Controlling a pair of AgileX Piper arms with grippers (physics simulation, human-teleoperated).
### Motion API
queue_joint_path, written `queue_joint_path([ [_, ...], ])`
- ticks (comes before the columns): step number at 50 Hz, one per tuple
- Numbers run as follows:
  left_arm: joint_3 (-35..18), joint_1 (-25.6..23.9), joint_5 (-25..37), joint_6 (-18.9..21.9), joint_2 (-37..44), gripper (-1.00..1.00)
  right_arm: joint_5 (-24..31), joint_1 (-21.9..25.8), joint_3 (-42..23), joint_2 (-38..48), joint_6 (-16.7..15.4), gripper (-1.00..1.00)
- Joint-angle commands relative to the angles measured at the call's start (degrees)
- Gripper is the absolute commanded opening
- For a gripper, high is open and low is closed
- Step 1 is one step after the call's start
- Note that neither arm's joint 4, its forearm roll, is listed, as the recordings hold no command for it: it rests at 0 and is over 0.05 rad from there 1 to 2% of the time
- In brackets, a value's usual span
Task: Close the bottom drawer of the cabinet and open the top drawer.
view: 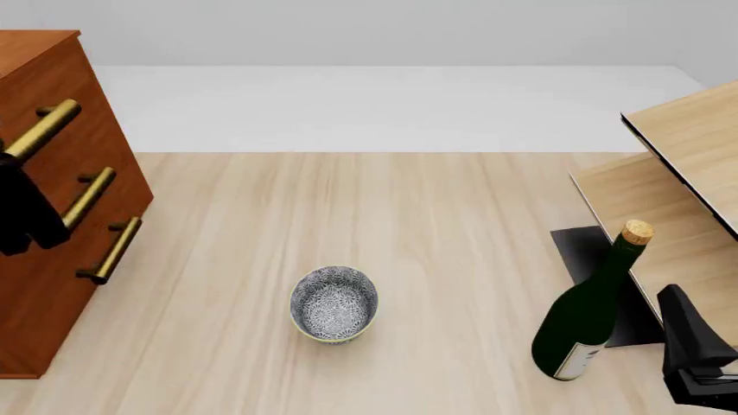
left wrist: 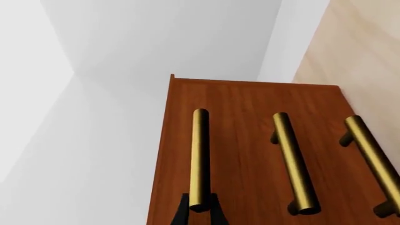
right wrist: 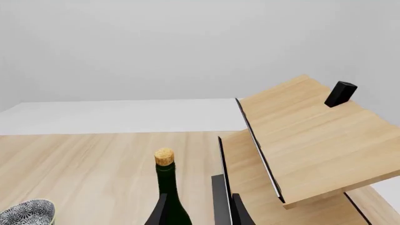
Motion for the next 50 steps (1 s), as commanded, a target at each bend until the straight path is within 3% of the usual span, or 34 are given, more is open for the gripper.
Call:
queue_joint_path([
  [1,0.4,0.3,-0.2,0.6,0.6,-1.0,0.0,0.0,0.0,0.0,0.1,1.0],
  [50,1.3,-8.2,0.7,1.7,-2.9,-1.0,0.0,0.0,0.0,0.0,0.4,1.0],
])
